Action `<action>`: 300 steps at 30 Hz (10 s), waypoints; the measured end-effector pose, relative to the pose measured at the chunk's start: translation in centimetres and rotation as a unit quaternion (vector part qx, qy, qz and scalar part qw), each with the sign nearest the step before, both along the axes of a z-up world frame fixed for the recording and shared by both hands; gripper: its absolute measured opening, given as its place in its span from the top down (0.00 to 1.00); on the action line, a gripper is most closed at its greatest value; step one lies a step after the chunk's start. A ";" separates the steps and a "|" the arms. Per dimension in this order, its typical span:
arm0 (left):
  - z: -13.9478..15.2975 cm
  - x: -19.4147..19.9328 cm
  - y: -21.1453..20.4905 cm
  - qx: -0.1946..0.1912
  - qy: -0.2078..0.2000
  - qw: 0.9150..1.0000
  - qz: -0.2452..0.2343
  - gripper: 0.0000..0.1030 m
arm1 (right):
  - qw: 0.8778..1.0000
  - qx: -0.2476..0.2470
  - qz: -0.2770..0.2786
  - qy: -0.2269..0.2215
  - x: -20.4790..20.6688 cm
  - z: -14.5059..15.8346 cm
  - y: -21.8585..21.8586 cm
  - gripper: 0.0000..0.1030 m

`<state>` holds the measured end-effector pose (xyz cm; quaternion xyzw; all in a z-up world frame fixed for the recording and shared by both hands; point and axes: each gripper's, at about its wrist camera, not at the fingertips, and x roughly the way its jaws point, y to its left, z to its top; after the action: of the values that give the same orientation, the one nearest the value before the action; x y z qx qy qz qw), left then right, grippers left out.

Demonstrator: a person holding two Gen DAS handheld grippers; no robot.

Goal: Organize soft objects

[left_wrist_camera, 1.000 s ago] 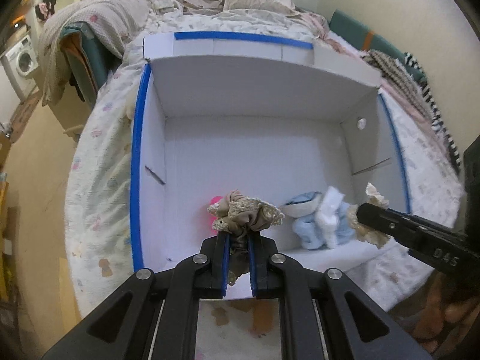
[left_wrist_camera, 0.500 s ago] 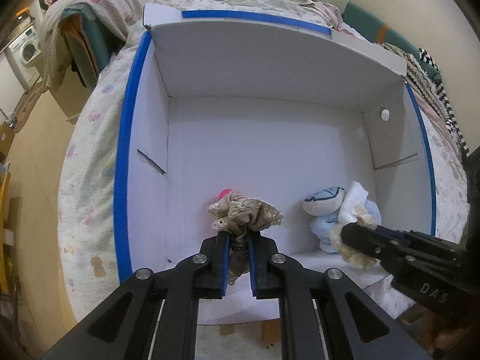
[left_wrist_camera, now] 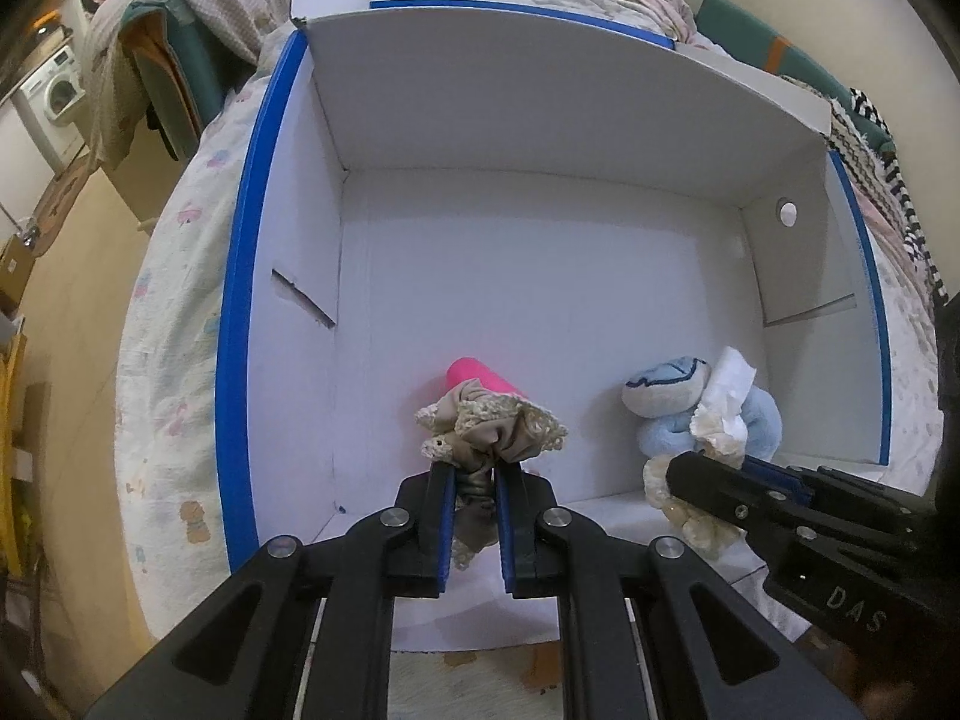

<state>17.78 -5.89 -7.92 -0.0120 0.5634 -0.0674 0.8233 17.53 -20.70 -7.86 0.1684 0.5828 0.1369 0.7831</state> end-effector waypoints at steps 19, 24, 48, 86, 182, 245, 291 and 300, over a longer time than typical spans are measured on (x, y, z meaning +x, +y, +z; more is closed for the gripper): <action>0.5 -0.4 -0.4 0.013 -0.008 1.000 -0.004 0.66 | 1.000 -0.004 -0.024 0.001 0.0 0.2 -0.7 0.66; 1.4 -0.6 -0.3 0.020 -0.028 0.999 0.001 0.49 | 0.999 -0.006 -0.032 -0.011 -0.2 0.6 -1.2 0.40; 4.6 -2.1 0.3 0.046 -0.070 0.996 0.022 0.39 | 0.994 -0.025 -0.070 -0.076 -1.7 4.0 -3.3 0.00; 5.7 -10.5 5.1 0.039 -0.065 0.997 0.018 0.39 | 0.996 0.023 -0.063 -0.052 -10.9 5.2 -1.9 0.00; 6.0 -3.3 2.8 0.025 -0.030 0.999 -0.013 0.92 | 0.996 0.047 -0.065 -0.039 -5.9 6.3 -5.3 0.94; 4.2 0.0 2.5 0.018 -0.074 0.996 0.045 0.35 | 0.991 -0.018 -0.080 -0.109 -0.6 3.7 -4.6 0.00; 9.4 -11.3 6.2 0.018 -0.222 0.972 0.077 0.00 | 0.957 -0.113 -0.078 -0.255 -10.7 8.6 -1.2 0.00; 9.5 -11.4 6.0 0.016 -0.222 0.972 0.072 0.00 | 0.957 -0.123 -0.078 -0.251 -10.8 8.3 -1.0 0.00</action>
<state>6.35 0.14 1.60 -0.0241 0.3656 -0.0002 0.9305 6.75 -21.69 0.47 0.0755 0.3653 0.0407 0.9269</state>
